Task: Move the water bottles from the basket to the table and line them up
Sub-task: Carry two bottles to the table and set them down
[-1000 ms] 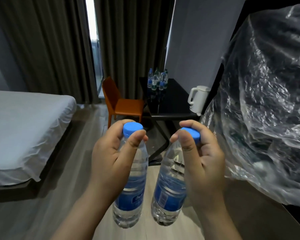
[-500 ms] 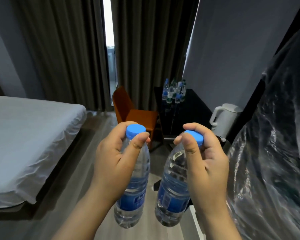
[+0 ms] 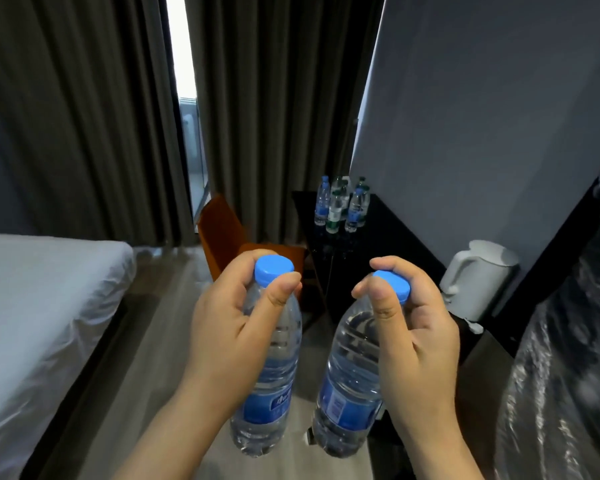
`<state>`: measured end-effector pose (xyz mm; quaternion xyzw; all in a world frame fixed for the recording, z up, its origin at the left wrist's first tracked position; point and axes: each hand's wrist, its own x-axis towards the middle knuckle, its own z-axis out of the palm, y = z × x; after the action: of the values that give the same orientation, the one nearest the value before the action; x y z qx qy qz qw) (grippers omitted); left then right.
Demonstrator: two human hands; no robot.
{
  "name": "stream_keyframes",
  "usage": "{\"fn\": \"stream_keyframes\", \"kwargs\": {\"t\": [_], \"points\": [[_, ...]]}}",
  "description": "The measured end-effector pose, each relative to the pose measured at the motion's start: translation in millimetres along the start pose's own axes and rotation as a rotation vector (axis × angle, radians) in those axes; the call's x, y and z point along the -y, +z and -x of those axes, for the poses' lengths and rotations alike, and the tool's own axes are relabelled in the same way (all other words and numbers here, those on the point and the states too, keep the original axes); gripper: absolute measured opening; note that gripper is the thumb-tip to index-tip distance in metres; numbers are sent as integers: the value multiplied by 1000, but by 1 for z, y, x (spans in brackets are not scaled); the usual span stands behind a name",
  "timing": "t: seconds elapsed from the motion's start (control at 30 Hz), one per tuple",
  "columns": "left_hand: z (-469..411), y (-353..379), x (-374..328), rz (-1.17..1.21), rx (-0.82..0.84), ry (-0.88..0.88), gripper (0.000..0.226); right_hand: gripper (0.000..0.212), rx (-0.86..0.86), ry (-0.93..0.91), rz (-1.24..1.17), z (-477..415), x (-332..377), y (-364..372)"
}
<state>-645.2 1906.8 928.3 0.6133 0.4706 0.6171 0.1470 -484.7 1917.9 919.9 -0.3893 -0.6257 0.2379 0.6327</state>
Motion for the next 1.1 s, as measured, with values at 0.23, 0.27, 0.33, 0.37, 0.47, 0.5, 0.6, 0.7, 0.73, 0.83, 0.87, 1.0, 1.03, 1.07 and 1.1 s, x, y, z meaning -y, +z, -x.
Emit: {"fn": "stream_keyframes", "kwargs": {"t": [0.23,0.27,0.33,0.37,0.47,0.5,0.6,0.7,0.73,0.83,0.87,1.0,1.03,1.07,1.1], "points": [[-86,11,70,24,71,-30,30,21,-23,64,29,-67,-57,52],[-96,14,80,32,79,-39,29,22,-26,70,28,-77,-67,58],[-116,21,100,37,94,-53,29,23,-23,75,24,-98,-87,70],[-126,26,111,38,99,-60,29,23,-20,76,21,-110,-98,75],[-161,44,142,47,100,-80,30,25,-22,81,7,-148,-132,92],[-174,51,152,41,105,-86,31,24,-27,83,2,-161,-144,96],[-216,71,180,4,131,-89,31,22,-30,97,-6,-202,-178,106],[-254,91,201,-1,128,-92,27,24,-22,121,0,-242,-207,114],[-265,97,209,8,132,-85,26,25,-27,124,11,-254,-217,116],[-291,116,234,45,180,-87,25,25,-28,146,61,-283,-244,120],[-300,122,242,62,188,-109,27,25,-23,164,73,-291,-252,120],[-337,149,281,110,218,-179,26,25,-35,250,117,-323,-291,122],[-346,156,293,107,239,-170,24,25,-44,262,128,-331,-301,124],[-356,164,304,107,259,-157,23,25,-51,274,141,-339,-311,126],[-366,170,316,119,277,-147,22,26,-58,286,155,-347,-321,128]]}}
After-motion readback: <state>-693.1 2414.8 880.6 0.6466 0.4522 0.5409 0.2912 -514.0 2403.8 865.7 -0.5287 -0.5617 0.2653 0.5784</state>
